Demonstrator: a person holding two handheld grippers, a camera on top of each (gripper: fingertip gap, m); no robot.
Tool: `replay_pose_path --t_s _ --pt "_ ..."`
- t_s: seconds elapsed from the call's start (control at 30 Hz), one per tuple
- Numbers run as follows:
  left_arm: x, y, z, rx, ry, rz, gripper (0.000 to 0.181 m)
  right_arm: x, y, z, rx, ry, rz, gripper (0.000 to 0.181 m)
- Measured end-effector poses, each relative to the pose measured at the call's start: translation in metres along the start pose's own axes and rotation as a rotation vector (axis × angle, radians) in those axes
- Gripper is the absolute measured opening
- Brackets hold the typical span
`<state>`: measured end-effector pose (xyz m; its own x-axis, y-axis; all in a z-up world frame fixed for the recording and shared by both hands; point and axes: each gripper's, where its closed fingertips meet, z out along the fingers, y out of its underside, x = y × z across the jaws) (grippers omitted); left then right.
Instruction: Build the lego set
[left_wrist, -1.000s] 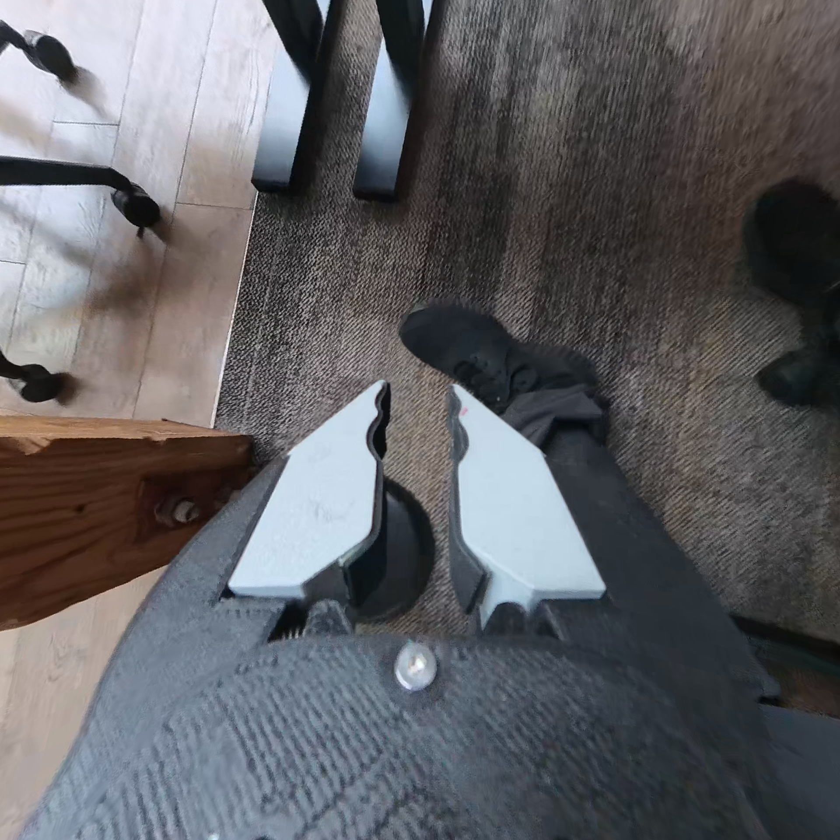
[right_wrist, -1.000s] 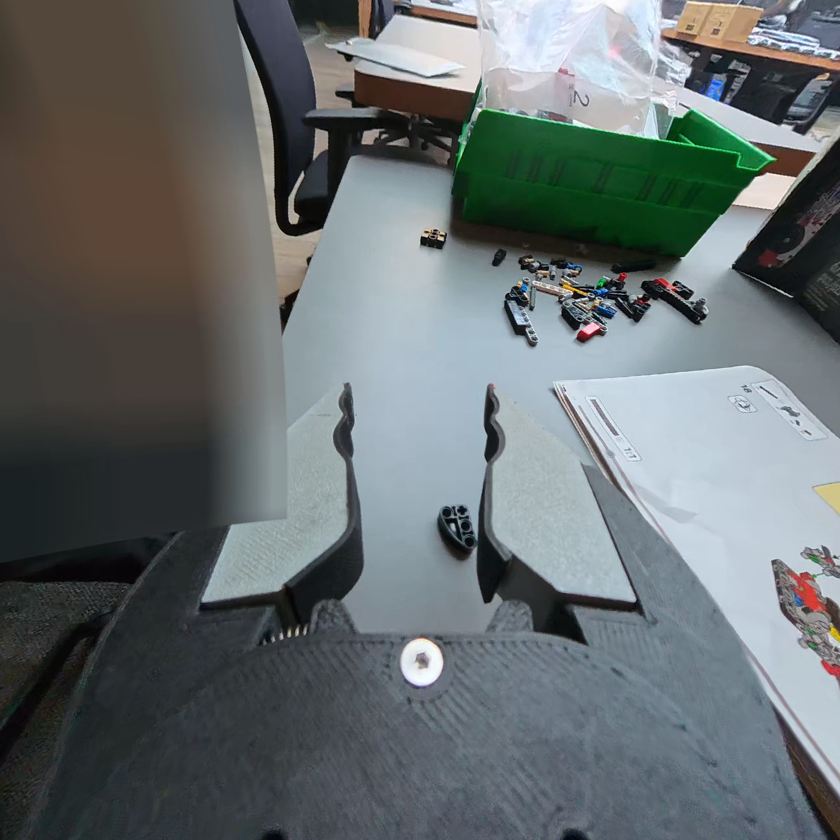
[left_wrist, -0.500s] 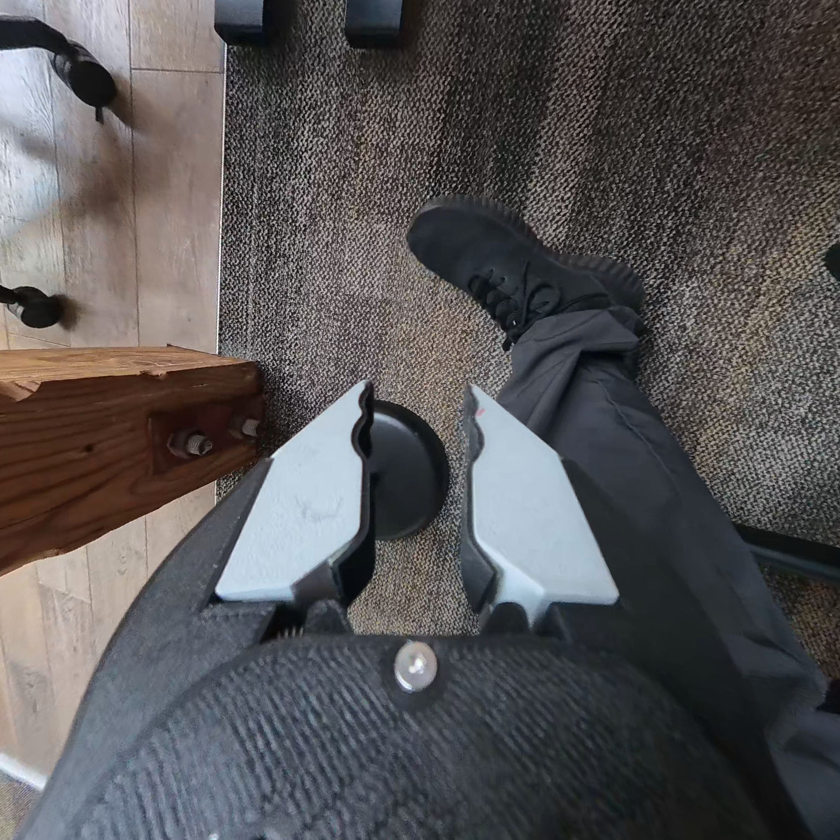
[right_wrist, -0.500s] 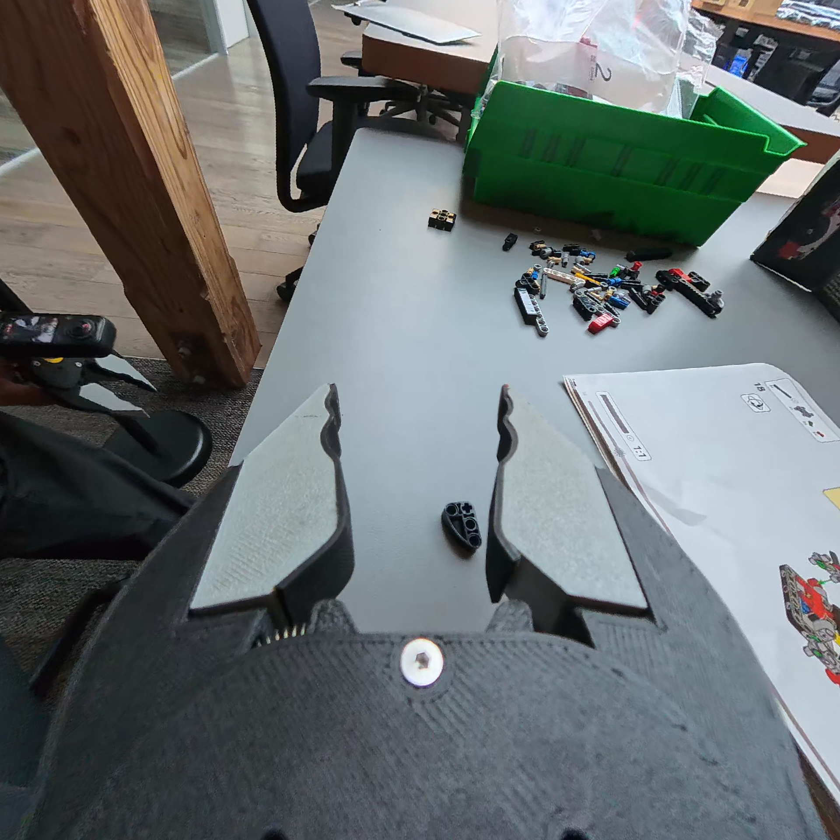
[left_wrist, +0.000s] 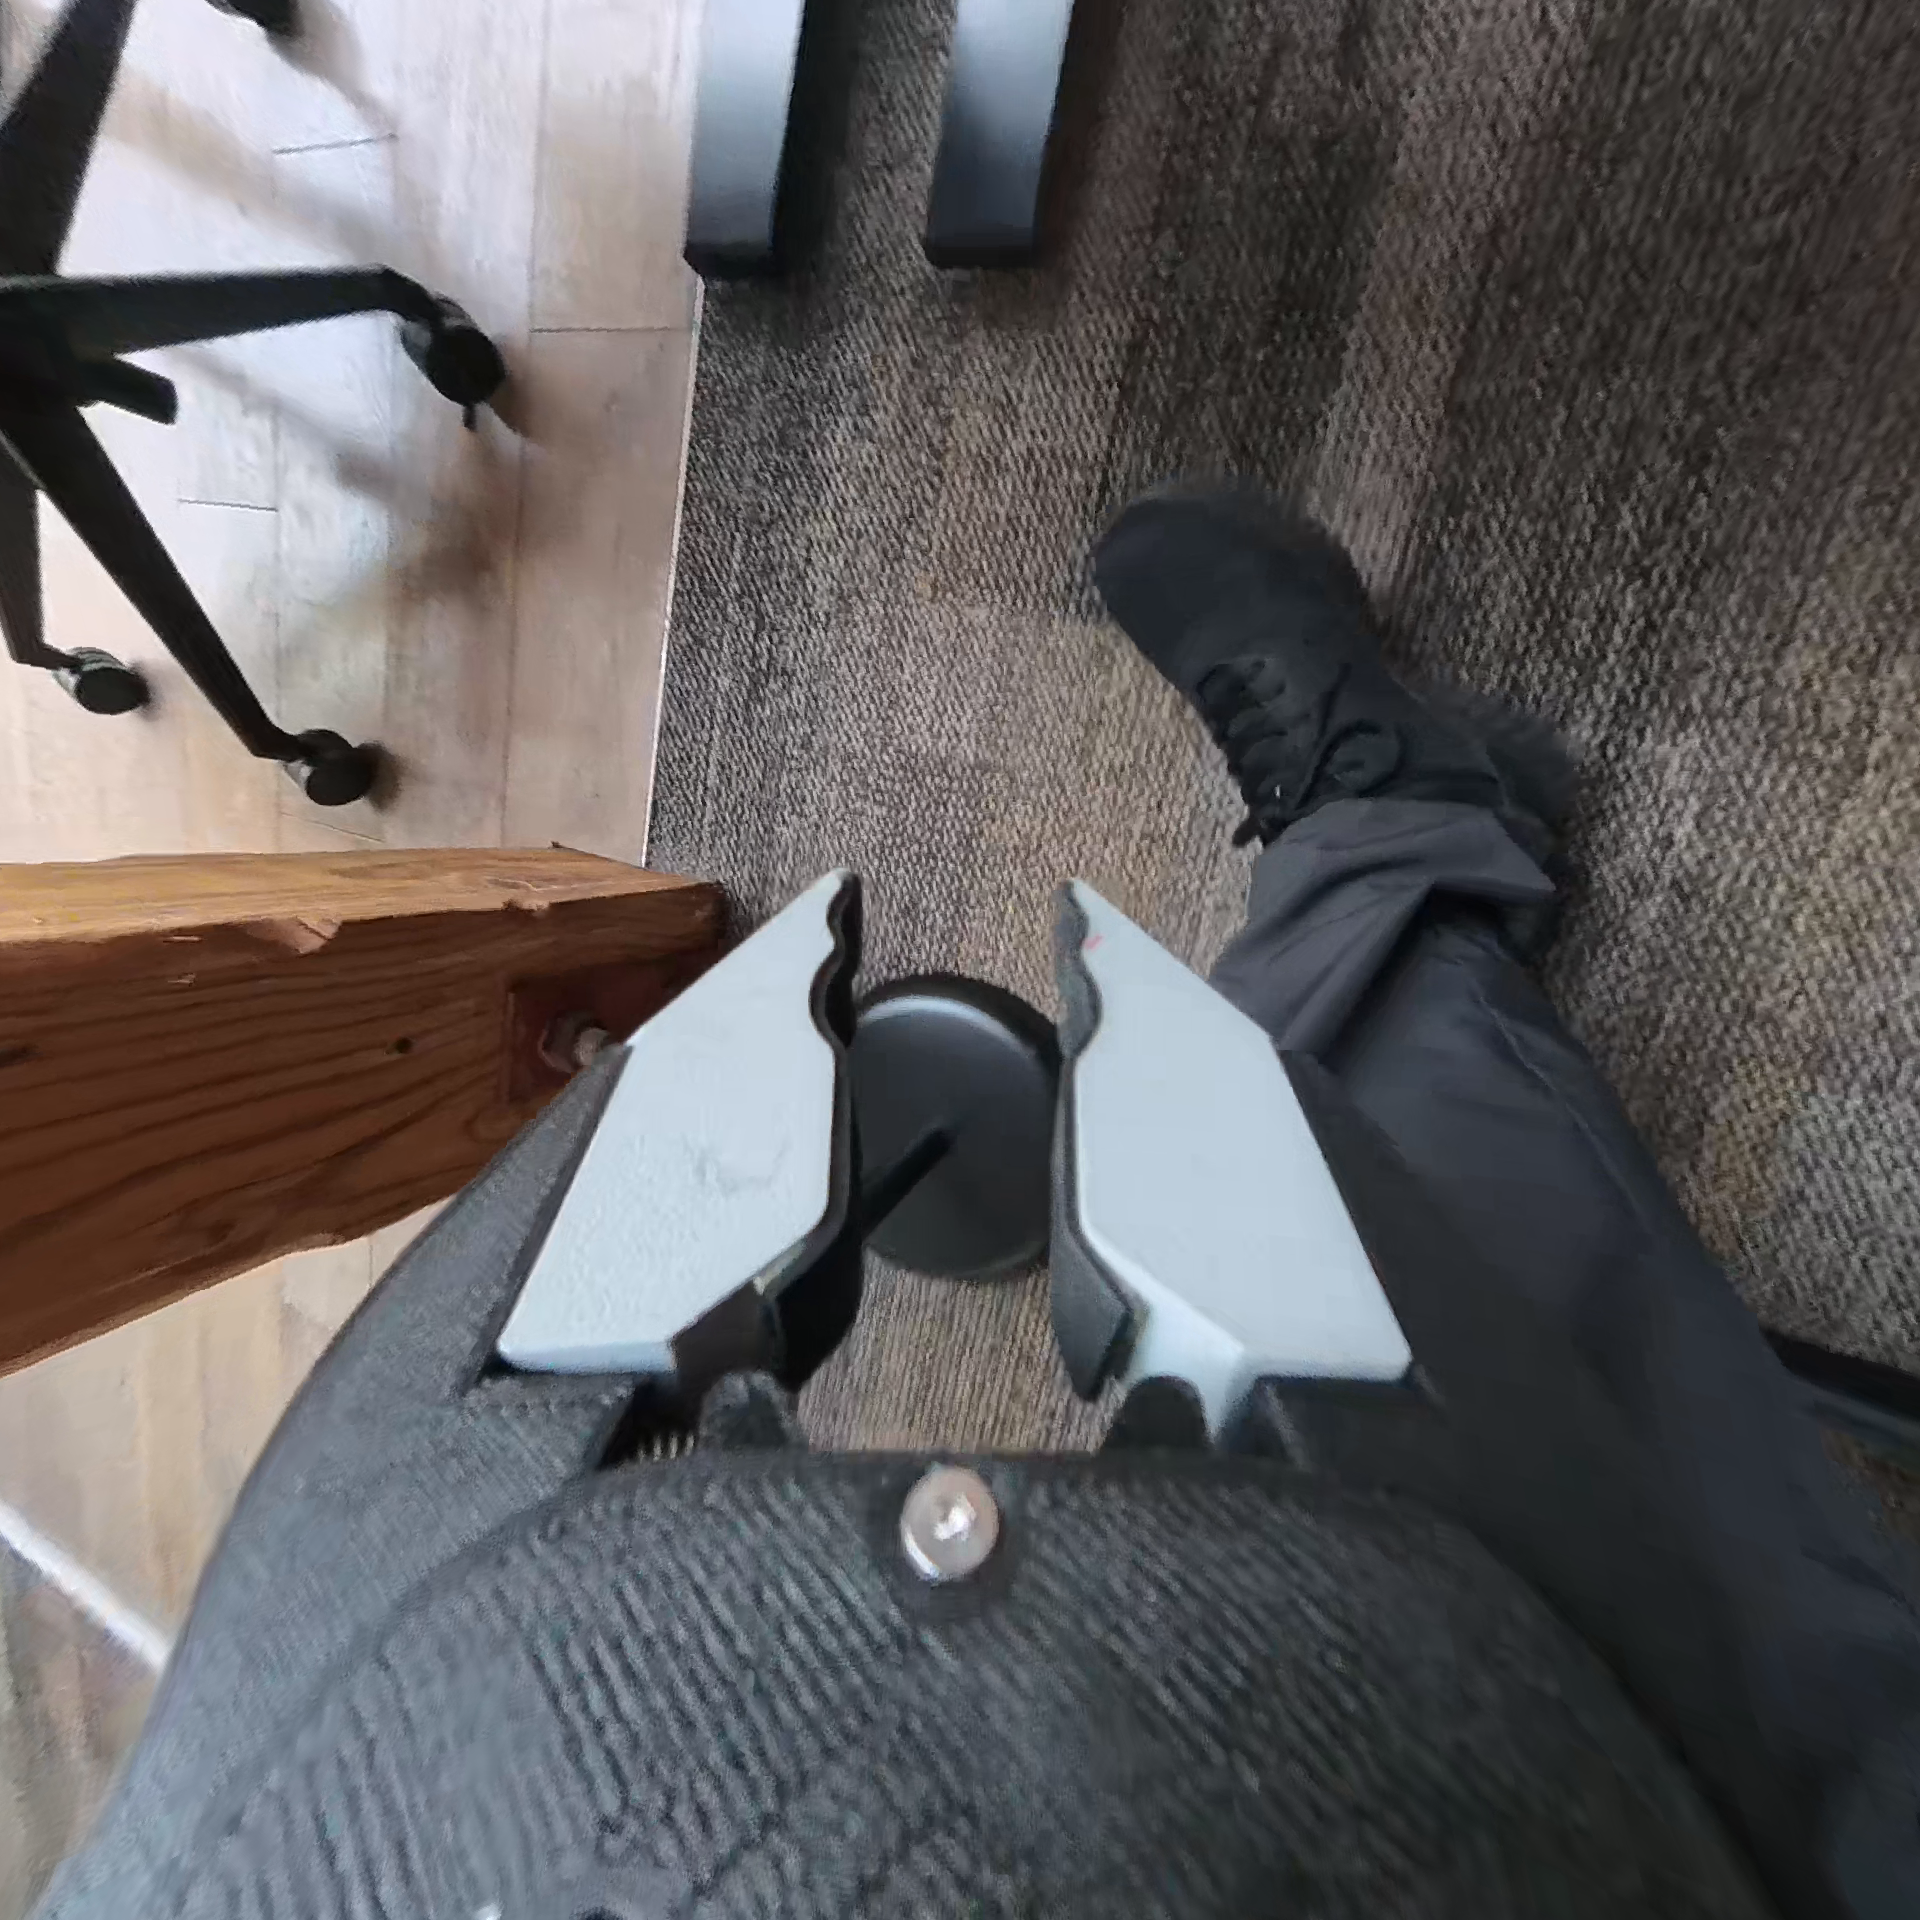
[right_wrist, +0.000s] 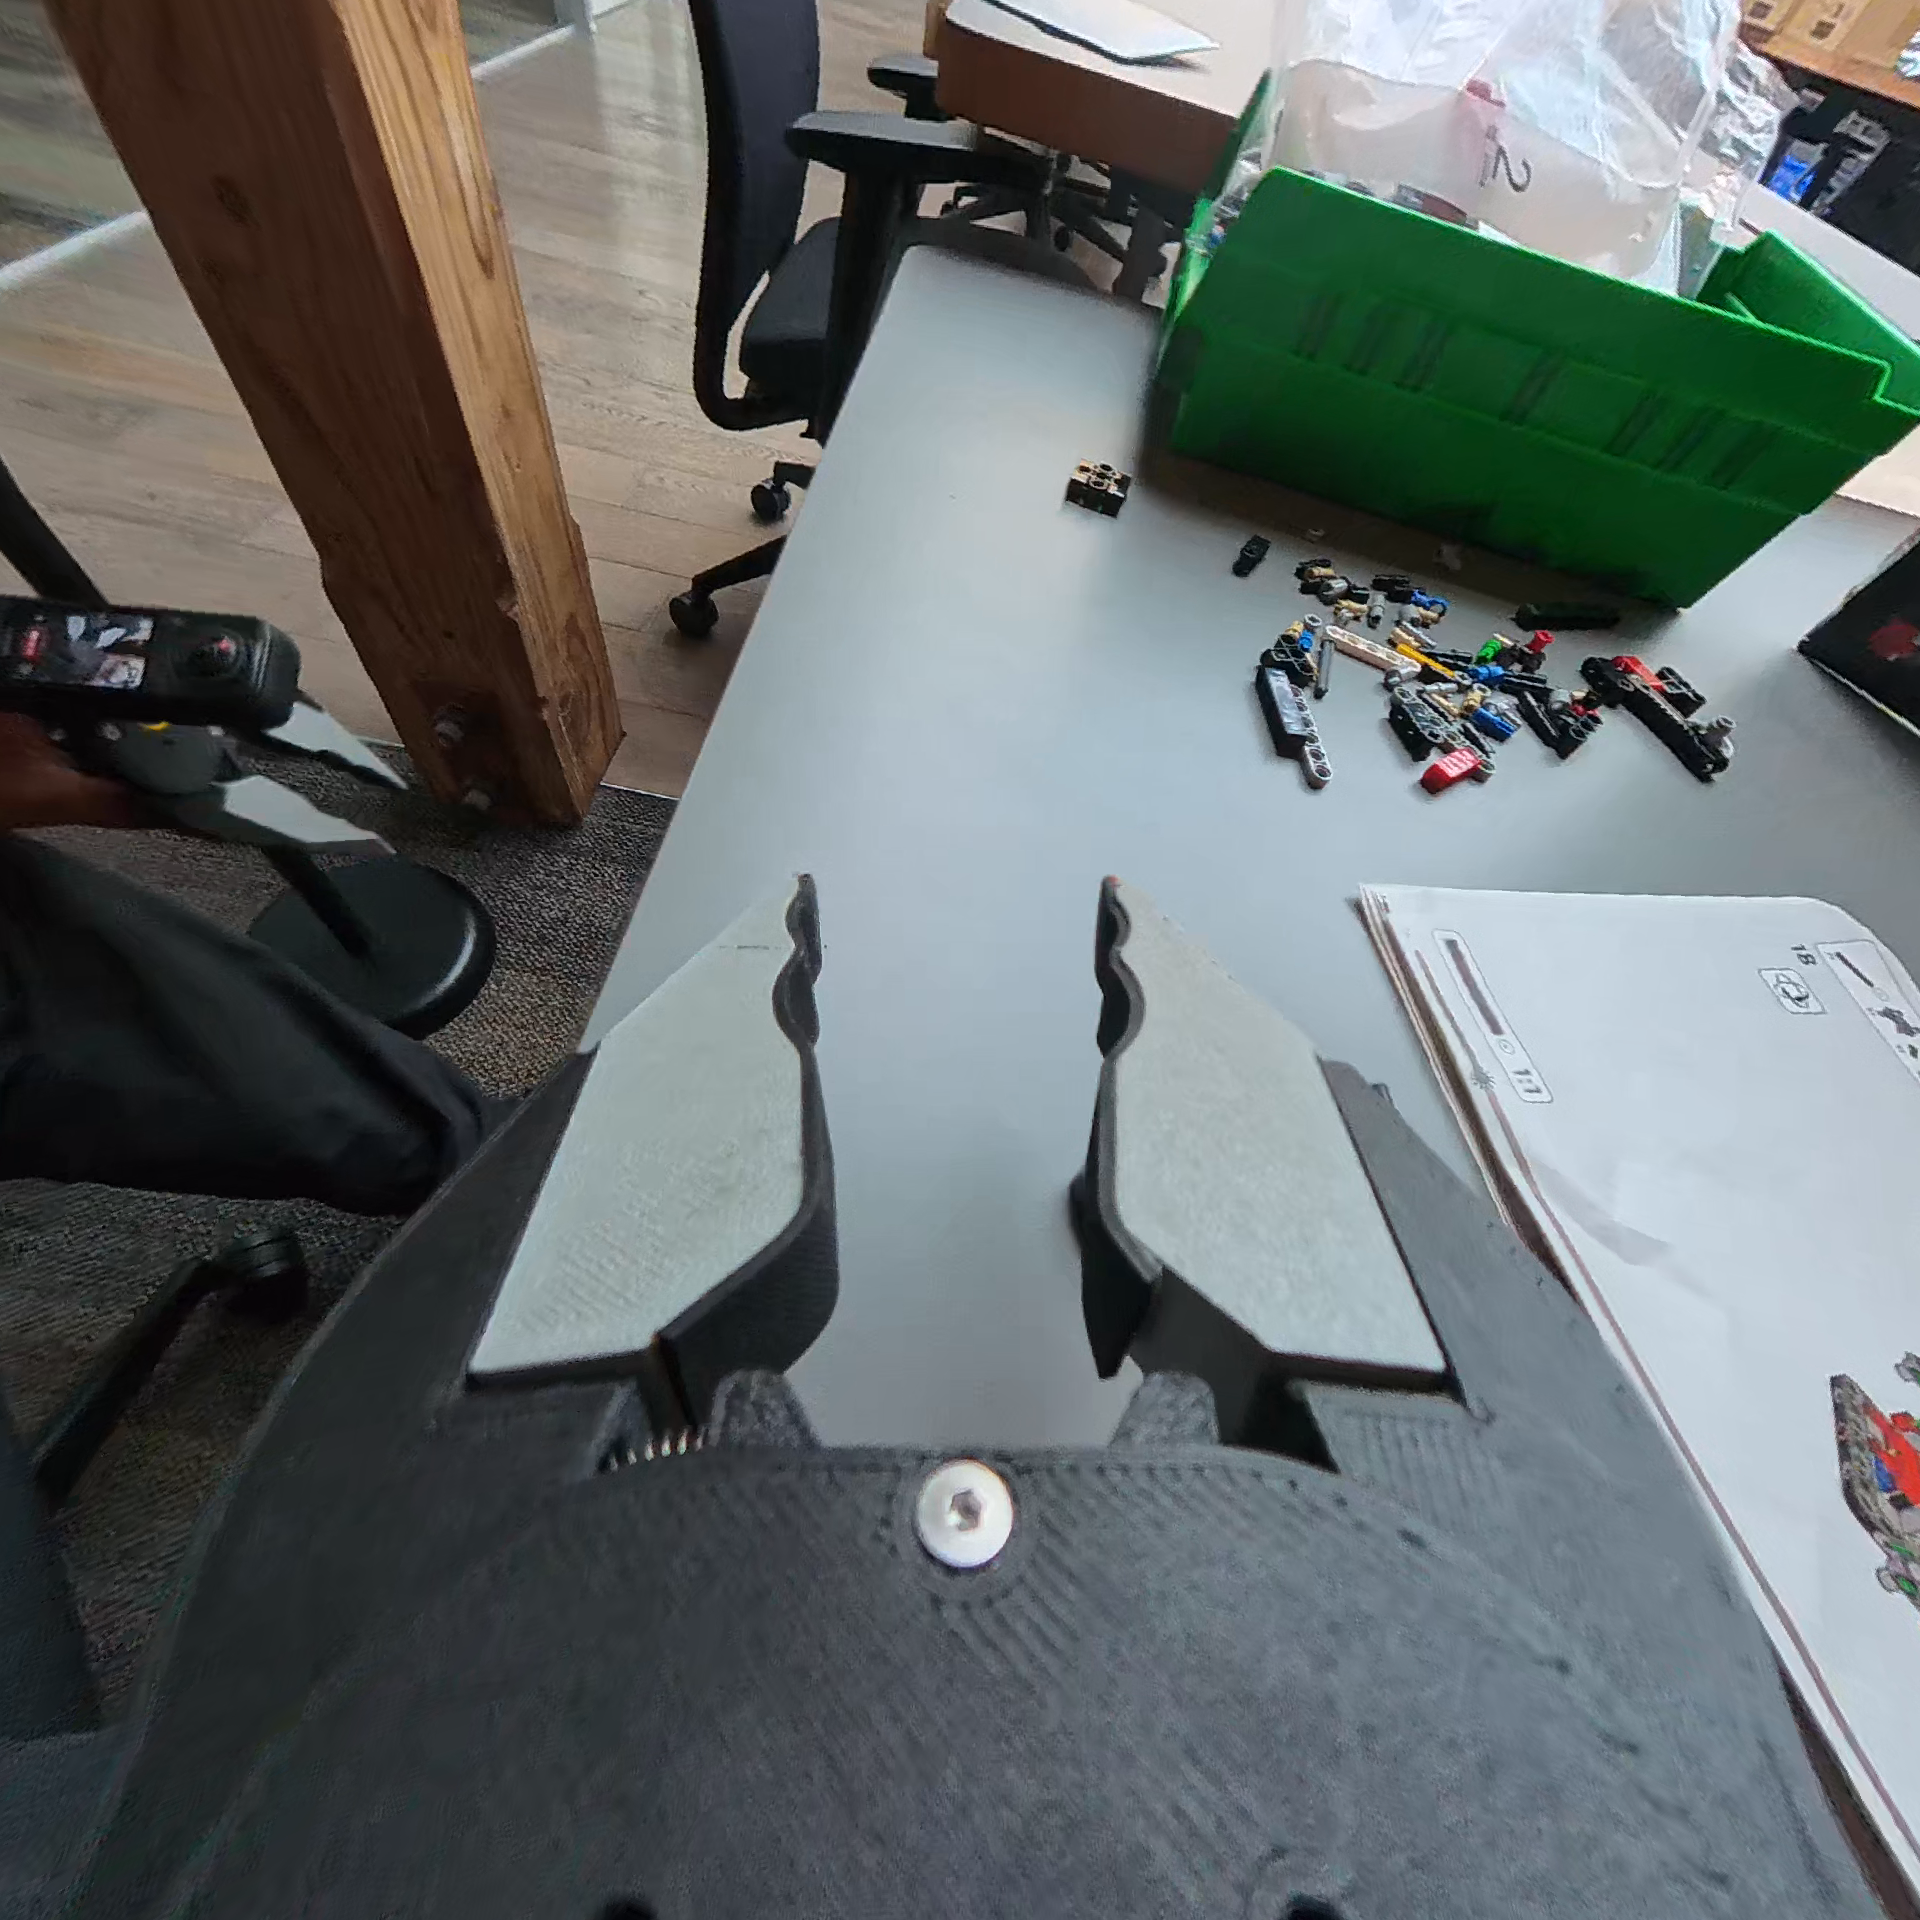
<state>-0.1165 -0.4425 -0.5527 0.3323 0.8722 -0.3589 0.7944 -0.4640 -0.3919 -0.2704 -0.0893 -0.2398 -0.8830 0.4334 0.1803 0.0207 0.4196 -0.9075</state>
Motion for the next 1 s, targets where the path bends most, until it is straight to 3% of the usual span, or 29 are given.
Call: replay_pose_path --t_s 0.1,0.3,0.5,0.73,0.87,1.0 --pt "-0.008 -0.034 -0.008 0.101 0.007 -0.029 0.032 -0.005 0.0 0.001 -0.005 -0.01 -0.029 0.039" --pt "-0.038 -0.085 -0.011 0.208 -0.022 -0.064 0.0 -0.006 -0.002 -0.003 0.014 -0.01 0.007 0.035" --pt "-0.068 -0.125 0.003 0.233 -0.047 -0.074 0.0 -0.007 -0.003 -0.003 0.015 -0.014 0.011 0.024" --pt "-0.075 -0.163 -0.003 0.283 -0.059 -0.004 0.0 0.034 -0.003 -0.024 0.077 0.166 0.115 0.012" --pt "-0.062 -0.201 -0.032 0.357 -0.02 0.026 0.0 0.063 0.002 -0.043 0.07 0.297 0.166 0.008" --pt "-0.029 -0.277 -0.11 0.569 0.085 0.1 0.0 0.076 0.012 -0.052 0.03 0.346 0.204 0.006"
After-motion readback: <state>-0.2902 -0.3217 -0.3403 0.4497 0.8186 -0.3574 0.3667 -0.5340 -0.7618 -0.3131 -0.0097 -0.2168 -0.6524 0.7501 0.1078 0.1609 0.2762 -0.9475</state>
